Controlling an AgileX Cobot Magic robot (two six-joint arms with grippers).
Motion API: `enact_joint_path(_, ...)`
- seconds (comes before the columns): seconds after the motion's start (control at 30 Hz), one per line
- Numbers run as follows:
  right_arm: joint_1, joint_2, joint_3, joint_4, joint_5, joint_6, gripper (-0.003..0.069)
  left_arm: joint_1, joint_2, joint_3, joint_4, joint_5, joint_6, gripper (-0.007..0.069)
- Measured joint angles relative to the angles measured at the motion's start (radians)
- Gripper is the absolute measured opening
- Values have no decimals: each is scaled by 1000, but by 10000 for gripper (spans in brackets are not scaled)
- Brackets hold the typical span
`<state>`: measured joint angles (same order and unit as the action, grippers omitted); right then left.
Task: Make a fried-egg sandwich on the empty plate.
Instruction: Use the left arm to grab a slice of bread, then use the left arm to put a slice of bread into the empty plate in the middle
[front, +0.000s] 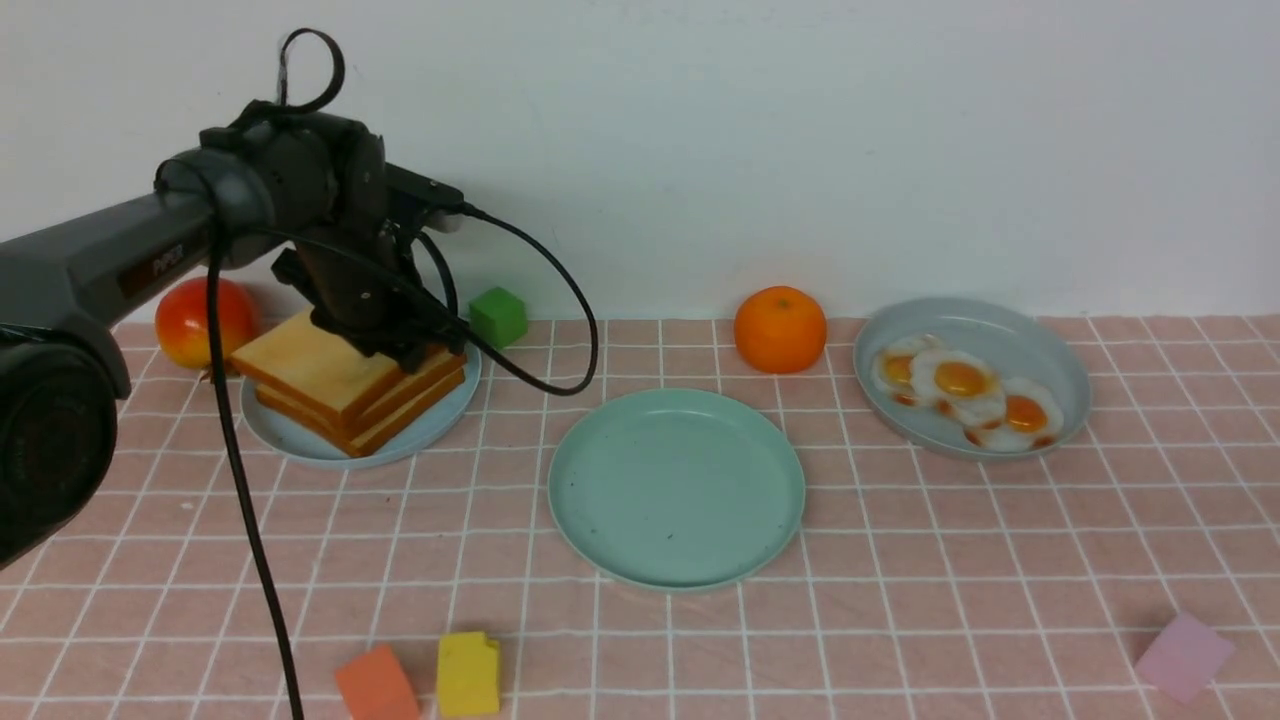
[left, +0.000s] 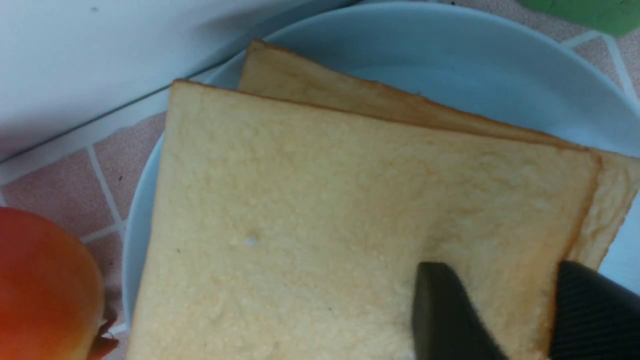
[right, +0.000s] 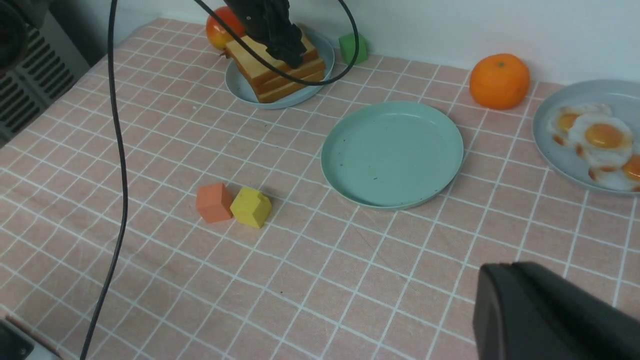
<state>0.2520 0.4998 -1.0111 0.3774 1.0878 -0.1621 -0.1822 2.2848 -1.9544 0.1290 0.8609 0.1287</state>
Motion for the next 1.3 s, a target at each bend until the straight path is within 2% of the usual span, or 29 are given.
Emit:
enact_joint_path(0.07, 0, 0, 0, 0, 0, 0, 46, -2, 0, 0, -3, 7, -16, 91)
enact_joint_path(0.1, 0, 0, 0, 0, 0, 0, 46, -4, 0, 0, -3, 8, -19, 50)
enact_joint_path(0.2, 0, 0, 0, 0, 0, 0, 46, -6, 0, -5, -3, 22, -21, 0)
enact_joint_path(0.43, 0, 0, 0, 0, 1, 0, 50, -19, -53, -8, 15, 106, -28, 0)
enact_joint_path(0.67, 0, 0, 0, -4, 14, 0, 59, -98, -202, -8, 43, 132, -47, -4)
enact_joint_path(0.8, 0, -8, 0, -32, 32, 0, 63, -183, -259, -8, 39, 201, -65, -4)
enact_joint_path(0.97, 0, -72, 0, -103, 63, 2, 62, -350, -244, -8, -54, 239, -58, -4)
enact_joint_path(1.1, 0, -123, 0, -140, 86, 15, 12, -467, -178, -8, -73, 233, -49, -6)
enact_joint_path(1.3, 3, -159, 0, -142, 100, 26, -10, -529, -95, -8, -12, 148, -56, -6)
